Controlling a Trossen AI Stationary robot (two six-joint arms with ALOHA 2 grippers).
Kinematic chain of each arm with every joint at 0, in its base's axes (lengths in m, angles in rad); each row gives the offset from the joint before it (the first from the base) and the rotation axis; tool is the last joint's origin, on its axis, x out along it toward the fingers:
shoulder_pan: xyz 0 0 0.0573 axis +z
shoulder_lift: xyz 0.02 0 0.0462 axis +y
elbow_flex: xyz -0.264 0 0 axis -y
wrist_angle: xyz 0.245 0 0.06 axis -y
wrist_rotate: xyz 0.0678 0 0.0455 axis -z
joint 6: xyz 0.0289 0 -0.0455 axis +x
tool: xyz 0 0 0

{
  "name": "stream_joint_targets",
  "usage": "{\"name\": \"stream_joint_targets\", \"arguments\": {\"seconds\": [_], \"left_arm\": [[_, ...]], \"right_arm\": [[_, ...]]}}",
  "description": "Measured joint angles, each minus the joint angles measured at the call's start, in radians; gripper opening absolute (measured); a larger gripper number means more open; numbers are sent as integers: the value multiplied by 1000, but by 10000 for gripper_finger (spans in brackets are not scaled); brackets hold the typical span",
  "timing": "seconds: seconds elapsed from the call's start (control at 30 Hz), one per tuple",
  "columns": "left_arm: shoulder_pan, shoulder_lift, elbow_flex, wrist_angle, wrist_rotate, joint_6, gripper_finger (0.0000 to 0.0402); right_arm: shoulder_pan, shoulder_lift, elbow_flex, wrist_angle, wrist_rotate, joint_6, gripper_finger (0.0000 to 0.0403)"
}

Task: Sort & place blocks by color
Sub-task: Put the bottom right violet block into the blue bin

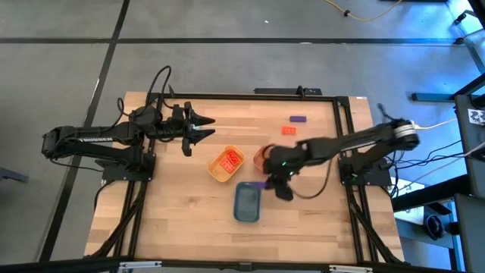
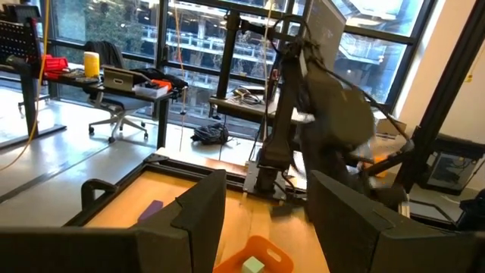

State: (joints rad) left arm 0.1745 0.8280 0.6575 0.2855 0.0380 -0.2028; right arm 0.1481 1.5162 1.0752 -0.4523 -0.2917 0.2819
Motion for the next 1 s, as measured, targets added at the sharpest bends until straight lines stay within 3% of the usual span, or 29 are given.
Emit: {"name": "stream_joint_targets", "arguments": {"seconds": [0.23,0.47,0.63,0.8,1.0], "left_arm": [[0,0,0,0,0,0,177],[0,0,0,0,0,0,177],[0,0,0,0,0,0,177],[0,0,0,0,0,0,177],[0,0,0,0,0,0,177]], "right_arm": [[31,199,60,18,-19,24,57],[48,316,106,60,-17,110,57],[53,349,111,102,-14,155,68],[53,350,111,99,92,159,73],[52,350,111,104,97,140,76]]}}
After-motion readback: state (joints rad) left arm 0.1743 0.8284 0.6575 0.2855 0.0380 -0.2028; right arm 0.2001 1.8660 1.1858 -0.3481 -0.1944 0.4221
